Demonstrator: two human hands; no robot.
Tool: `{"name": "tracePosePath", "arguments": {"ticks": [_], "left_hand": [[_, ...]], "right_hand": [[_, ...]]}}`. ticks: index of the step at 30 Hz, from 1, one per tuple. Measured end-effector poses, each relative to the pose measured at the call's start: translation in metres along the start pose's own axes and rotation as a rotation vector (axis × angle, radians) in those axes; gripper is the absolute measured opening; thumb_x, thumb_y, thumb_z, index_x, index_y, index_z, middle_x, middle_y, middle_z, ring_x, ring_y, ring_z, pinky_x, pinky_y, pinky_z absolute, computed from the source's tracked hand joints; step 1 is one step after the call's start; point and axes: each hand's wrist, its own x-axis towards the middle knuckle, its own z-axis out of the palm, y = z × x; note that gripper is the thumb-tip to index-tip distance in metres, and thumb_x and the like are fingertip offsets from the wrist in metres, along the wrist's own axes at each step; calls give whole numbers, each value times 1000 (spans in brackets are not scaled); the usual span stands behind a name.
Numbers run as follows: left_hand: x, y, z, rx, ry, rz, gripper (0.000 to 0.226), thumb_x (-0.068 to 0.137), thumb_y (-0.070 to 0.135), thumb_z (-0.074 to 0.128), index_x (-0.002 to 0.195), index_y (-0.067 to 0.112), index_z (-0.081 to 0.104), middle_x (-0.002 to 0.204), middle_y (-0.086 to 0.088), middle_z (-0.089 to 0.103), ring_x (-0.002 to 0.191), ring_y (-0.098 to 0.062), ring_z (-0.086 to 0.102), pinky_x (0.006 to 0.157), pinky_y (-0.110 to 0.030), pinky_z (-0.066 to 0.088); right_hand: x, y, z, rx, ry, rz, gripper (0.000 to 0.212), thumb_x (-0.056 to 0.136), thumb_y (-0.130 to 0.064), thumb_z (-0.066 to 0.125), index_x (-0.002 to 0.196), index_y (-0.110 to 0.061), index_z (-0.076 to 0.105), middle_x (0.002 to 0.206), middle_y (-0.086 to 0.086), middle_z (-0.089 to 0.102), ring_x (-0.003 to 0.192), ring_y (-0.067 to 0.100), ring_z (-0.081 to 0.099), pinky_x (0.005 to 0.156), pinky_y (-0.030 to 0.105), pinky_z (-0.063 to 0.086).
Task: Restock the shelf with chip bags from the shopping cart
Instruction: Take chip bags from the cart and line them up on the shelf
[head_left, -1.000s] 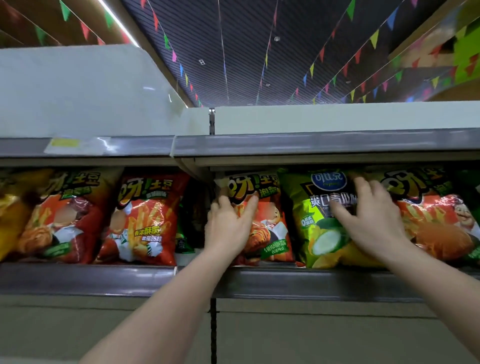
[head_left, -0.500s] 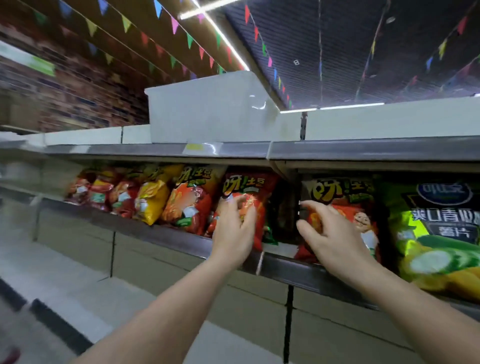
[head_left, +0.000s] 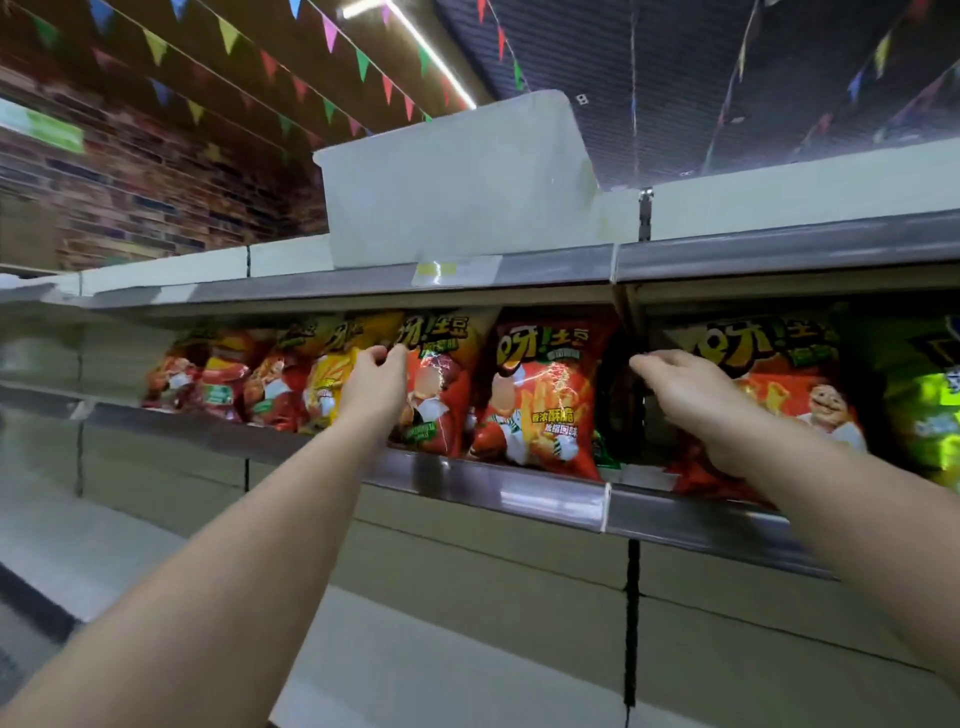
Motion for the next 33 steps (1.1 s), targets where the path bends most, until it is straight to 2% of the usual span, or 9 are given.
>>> {"name": "tracePosePath", "arguments": {"ticks": [3,8,11,15,19,22,25,28,33], "left_hand": [[40,-10,-3,51,-93,7,49,100,35,34,142,11,39,143,-10,42,130,-24,38,86,-24,27],[90,-18,-2,49,-261,-52,52,101,35,30,137,0,43,140,-22,44,127,-36,42,105,-38,35],[102,-17,2,-27,-339,-86,51,103,34,27,137,0,42,128,-17,49,118,-31,45,94,-32,34],[108,-26,9,-133,-435,-135,58,102,44,23,142,5,37,141,-21,44,128,-36,42,107,-40,31],[113,-40,11,-316,-497,-207,62,99,53,27,139,9,42,134,-19,52,123,-34,50,100,-37,37],[112,-40,17,-346,-519,-228,66,96,59,27,137,11,45,131,-18,55,119,-34,52,102,-39,38],[105,-32,22,-381,-573,-265,64,95,61,24,115,9,56,93,-17,65,86,-29,60,91,-36,43],[101,-30,24,-384,-602,-272,66,95,62,24,109,9,61,77,-13,62,74,-26,58,82,-34,46],[111,-35,16,-346,-522,-233,54,100,49,28,122,7,53,105,-14,60,97,-27,56,89,-34,39]], "right_hand": [[16,-4,20,77,67,138,45,97,-34,45,131,-4,49,126,13,53,115,30,49,101,40,39],[36,-8,45,162,191,352,46,99,-33,41,135,-5,46,136,16,49,121,31,46,102,36,38],[38,-17,58,261,207,403,41,99,-30,39,128,-4,50,115,14,54,92,24,50,79,28,38],[44,-26,74,359,235,451,37,100,-39,35,92,-10,57,89,9,60,71,21,52,69,28,42],[48,-24,80,423,254,486,60,92,-60,33,117,-12,59,108,15,65,97,30,62,94,42,47],[50,-16,76,432,256,491,62,95,-59,28,118,-9,58,112,16,63,101,30,60,93,39,47],[47,-26,92,448,240,487,58,96,-56,29,103,-8,61,95,16,65,87,28,62,87,38,50],[54,-24,103,359,255,464,63,94,-55,28,121,-6,58,113,18,63,106,32,59,100,43,44],[51,-21,91,361,235,509,64,93,-61,27,115,-9,59,102,17,64,94,29,60,97,39,44]]}}
